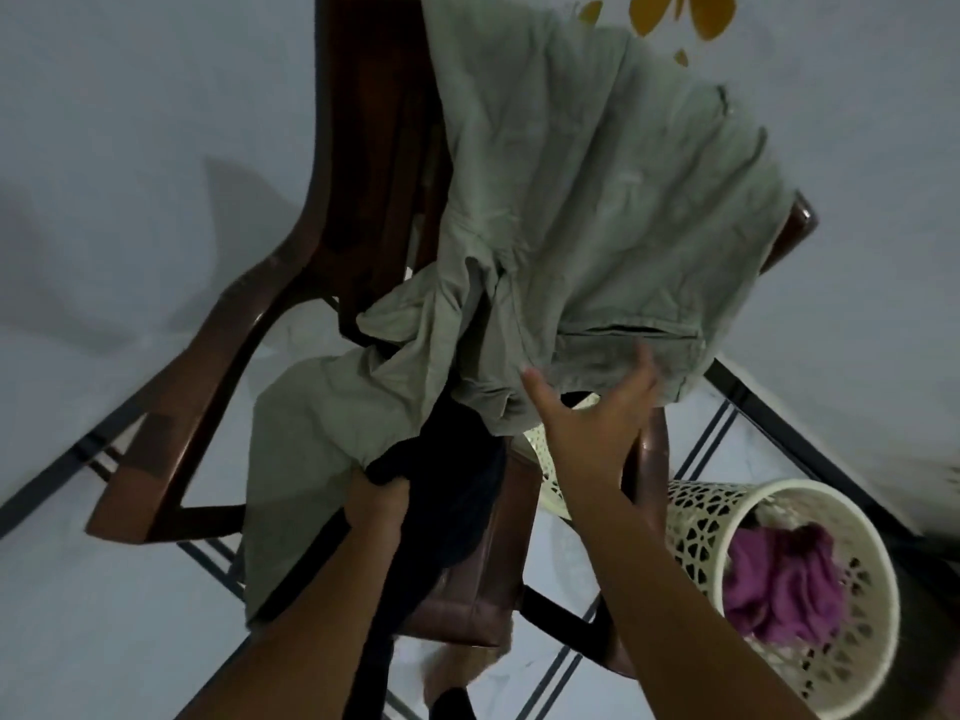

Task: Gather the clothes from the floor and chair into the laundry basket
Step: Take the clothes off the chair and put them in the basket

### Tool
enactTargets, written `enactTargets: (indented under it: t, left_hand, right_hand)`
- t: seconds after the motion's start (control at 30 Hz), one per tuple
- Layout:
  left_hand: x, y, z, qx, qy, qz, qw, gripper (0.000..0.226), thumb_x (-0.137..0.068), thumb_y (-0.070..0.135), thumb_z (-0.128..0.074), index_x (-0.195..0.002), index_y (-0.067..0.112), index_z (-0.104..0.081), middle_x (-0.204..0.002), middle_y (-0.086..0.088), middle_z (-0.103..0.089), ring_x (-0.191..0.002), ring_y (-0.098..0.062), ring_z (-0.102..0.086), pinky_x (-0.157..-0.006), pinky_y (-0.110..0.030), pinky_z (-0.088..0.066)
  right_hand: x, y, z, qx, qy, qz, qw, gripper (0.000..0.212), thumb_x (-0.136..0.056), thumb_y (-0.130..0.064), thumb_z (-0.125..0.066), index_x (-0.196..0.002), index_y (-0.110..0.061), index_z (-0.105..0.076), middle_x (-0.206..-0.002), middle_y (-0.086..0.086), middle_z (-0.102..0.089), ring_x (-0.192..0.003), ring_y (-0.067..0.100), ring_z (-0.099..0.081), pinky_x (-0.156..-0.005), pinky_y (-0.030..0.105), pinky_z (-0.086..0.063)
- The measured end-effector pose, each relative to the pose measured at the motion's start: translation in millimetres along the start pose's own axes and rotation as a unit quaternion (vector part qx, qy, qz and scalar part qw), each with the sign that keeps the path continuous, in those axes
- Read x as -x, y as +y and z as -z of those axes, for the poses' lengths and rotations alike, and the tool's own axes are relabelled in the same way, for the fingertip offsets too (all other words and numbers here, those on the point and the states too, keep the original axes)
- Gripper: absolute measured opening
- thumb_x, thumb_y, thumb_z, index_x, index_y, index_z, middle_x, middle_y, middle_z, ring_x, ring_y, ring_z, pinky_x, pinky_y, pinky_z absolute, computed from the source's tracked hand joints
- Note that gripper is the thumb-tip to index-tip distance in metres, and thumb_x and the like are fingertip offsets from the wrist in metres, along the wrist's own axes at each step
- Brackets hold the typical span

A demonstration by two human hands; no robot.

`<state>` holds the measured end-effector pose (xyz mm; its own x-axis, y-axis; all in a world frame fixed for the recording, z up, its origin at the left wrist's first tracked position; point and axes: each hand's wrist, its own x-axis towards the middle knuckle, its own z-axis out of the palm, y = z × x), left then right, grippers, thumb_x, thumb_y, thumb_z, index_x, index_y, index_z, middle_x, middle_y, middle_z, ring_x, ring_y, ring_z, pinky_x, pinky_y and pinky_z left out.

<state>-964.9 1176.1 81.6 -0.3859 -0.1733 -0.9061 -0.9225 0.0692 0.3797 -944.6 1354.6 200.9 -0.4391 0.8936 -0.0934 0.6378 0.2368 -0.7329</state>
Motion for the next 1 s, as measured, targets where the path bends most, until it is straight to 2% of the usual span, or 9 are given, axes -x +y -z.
enactTargets:
  t: [0.1,0.17,0.33,0.47,0.57,0.63,0.73,0.87,1.0]
  left_hand:
    - [35.4,2.4,37.9,-0.112,-0.102,-0.027,0.988,0.027,-0.084,-0.003,-0.058,-0.103,0.015,-0.062,-0.102,-0.006,-0.064,-0.086,-0.021,-0.061,-0.074,-0.03,-0.052]
    - [49.1,12.1,63.0,-0.147,-0.176,0.002,0.973,0.039,-0.076,0.007,-0.065,-0.115,0.014,-0.064,-0.109,-0.012,-0.068,-0.097,-0.028,-0.064,-0.085,-0.038,-0.054]
    - [78.2,29.3,106.9,-0.15,-0.291,0.096,0.94,0.02,-0.081,0.001,-0.063,-0.098,0.011,-0.067,-0.096,-0.013,-0.073,-0.092,-0.028,-0.067,-0.071,-0.034,-0.055]
    - [100.6,16.0,122.9,-0.096,-0.326,0.052,0.939,0.034,-0.069,0.004,-0.066,-0.103,0.008,-0.069,-0.08,-0.003,-0.079,-0.077,-0.018,-0.074,-0.058,-0.023,-0.057]
    - [129.5,6.1,128.0,-0.023,-0.322,0.027,0.946,0.047,-0.067,-0.001,-0.066,-0.114,0.002,-0.065,-0.082,-0.007,-0.078,-0.071,-0.019,-0.075,-0.054,-0.025,-0.058]
    - [152.1,6.8,129.6,0.011,-0.323,-0.015,0.946,0.045,-0.077,-0.003,-0.063,-0.122,0.0,-0.061,-0.084,-0.008,-0.078,-0.072,-0.022,-0.075,-0.054,-0.027,-0.059]
    - [201.6,19.9,131.6,0.028,-0.329,-0.099,0.939,0.035,-0.085,-0.003,-0.056,-0.119,0.005,-0.063,-0.085,-0.004,-0.078,-0.077,-0.022,-0.073,-0.058,-0.029,-0.06]
    - [292.6,33.8,130.4,0.008,-0.353,-0.165,0.921,0.032,-0.088,0.008,-0.056,-0.119,0.004,-0.063,-0.101,-0.007,-0.069,-0.082,-0.02,-0.07,-0.06,-0.027,-0.059]
    - [390.0,25.9,125.9,-0.008,-0.437,-0.216,0.873,0.029,-0.094,0.002,-0.042,-0.087,0.009,-0.069,-0.077,-0.004,-0.074,-0.077,-0.021,-0.067,-0.054,-0.02,-0.058]
  right_hand:
    - [-19.3,-39.9,-38.5,0.116,0.036,0.05,0.991,0.129,-0.049,-0.078,-0.075,-0.149,-0.016,-0.023,-0.153,0.012,-0.03,-0.142,0.03,-0.028,-0.111,0.053,-0.032]
    - [-32.5,-56.7,-66.3,0.173,0.007,0.01,0.985,0.129,-0.054,-0.073,-0.076,-0.151,-0.016,-0.014,-0.152,0.011,-0.032,-0.141,0.03,-0.031,-0.108,0.055,-0.031]
    - [-52.8,-76.5,-71.6,0.17,-0.035,-0.011,0.985,0.036,-0.089,-0.036,-0.059,-0.112,-0.008,-0.056,-0.114,0.014,-0.065,-0.109,0.03,-0.06,-0.094,0.04,-0.039]
    - [-14.4,-101.8,-29.2,-0.117,-0.041,0.034,0.992,0.015,-0.083,-0.023,-0.051,-0.088,-0.012,-0.059,-0.114,0.018,-0.056,-0.101,0.028,-0.054,-0.096,0.043,-0.048]
    - [16.0,-130.3,32.5,-0.429,-0.115,-0.066,0.894,0.027,-0.089,-0.008,-0.049,-0.114,-0.007,-0.059,-0.109,0.011,-0.061,-0.097,0.021,-0.059,-0.091,0.036,-0.053]
    - [28.4,-152.6,84.2,-0.554,-0.126,-0.057,0.821,0.03,-0.081,-0.007,-0.051,-0.108,-0.001,-0.063,-0.094,0.007,-0.067,-0.09,0.021,-0.061,-0.081,0.032,-0.053]
    - [65.2,-185.9,169.0,-0.642,-0.136,0.01,0.755,0.02,-0.074,-0.011,-0.051,-0.085,-0.005,-0.067,-0.083,0.008,-0.067,-0.087,0.025,-0.061,-0.078,0.031,-0.054]
    - [131.3,-192.6,283.2,-0.682,-0.124,0.039,0.72,0.015,-0.058,-0.007,-0.056,-0.068,-0.015,-0.049,-0.07,0.006,-0.043,-0.068,0.022,-0.043,-0.064,0.029,-0.041]
    - [185.3,-134.0,390.4,-0.65,-0.084,0.02,0.755,0.015,-0.059,-0.005,-0.049,-0.049,-0.016,-0.053,-0.056,-0.001,-0.05,-0.061,0.018,-0.046,-0.062,0.027,-0.038]
